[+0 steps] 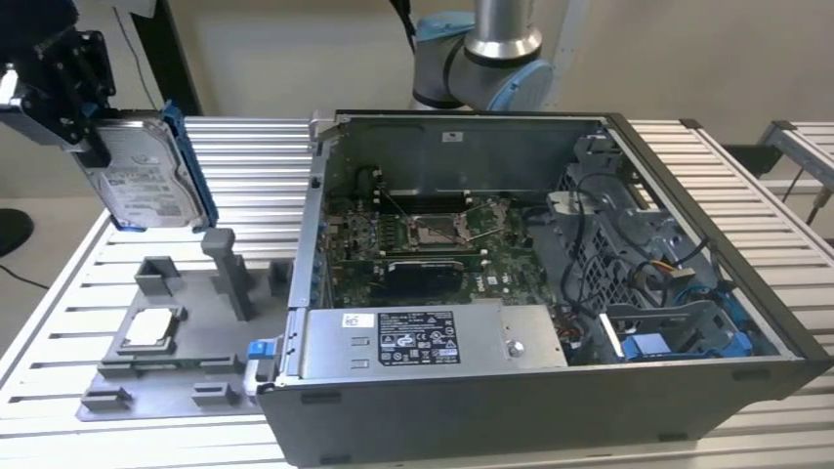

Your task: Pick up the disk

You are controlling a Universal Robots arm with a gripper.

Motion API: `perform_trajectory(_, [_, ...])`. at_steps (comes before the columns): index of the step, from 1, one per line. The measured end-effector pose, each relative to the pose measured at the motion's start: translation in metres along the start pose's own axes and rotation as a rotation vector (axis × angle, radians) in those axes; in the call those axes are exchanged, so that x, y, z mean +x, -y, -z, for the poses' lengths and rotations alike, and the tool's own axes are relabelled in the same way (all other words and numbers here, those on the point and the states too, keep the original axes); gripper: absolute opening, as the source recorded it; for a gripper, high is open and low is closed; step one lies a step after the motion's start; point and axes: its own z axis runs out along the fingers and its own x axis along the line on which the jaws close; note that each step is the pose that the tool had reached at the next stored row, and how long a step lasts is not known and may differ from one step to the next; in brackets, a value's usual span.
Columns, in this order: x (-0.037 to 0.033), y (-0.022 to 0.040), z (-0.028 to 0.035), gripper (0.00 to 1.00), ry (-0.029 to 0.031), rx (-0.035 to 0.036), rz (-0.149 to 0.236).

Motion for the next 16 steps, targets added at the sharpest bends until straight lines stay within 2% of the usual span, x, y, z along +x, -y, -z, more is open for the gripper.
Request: perform_trajectory(16, [-0.0045,0.0002,0.0727,0.0,0.0002,0.0002,0.0])
